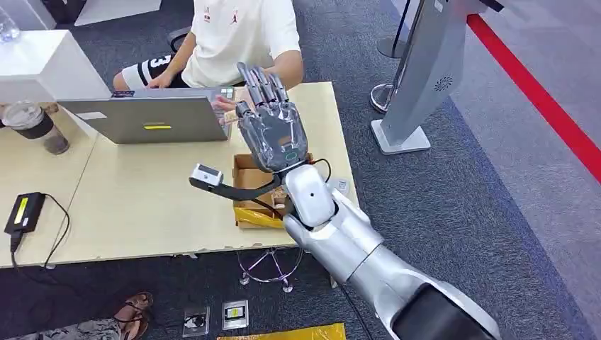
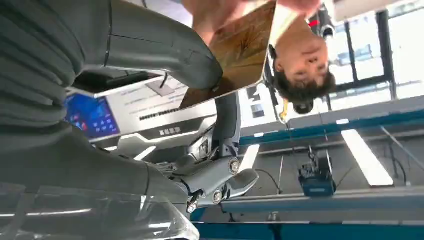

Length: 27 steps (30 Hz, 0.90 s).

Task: Pass the card to the sensor for recognition and then transmit it.

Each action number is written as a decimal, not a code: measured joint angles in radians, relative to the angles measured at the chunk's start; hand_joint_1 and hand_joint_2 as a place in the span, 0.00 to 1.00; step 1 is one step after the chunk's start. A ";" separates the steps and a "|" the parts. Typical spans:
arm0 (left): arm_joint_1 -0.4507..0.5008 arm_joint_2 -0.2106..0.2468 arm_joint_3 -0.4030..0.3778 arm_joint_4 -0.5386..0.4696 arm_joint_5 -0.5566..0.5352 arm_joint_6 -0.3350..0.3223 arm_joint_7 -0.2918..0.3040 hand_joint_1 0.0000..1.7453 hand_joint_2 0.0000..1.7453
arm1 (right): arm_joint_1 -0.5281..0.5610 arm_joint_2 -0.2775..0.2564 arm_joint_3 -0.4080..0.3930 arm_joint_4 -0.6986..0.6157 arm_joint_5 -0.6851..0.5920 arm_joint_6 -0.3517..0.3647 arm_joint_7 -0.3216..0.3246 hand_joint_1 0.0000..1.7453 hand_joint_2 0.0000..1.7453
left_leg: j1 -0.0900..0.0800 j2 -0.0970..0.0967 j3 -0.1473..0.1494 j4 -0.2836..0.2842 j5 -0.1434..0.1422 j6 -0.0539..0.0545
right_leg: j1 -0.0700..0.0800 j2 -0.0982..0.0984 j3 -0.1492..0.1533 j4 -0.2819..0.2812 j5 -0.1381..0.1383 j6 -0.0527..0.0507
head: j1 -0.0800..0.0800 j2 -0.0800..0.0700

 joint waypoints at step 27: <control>0.006 -0.040 0.000 0.000 0.025 0.028 0.028 0.00 1.00 | 0.012 -0.031 -0.030 0.118 0.134 -0.032 0.078 0.00 1.00 | 0.000 0.001 0.002 0.000 0.000 0.000 | 0.000 0.002 0.000 0.000 0.000 0.000 | 0.000 0.000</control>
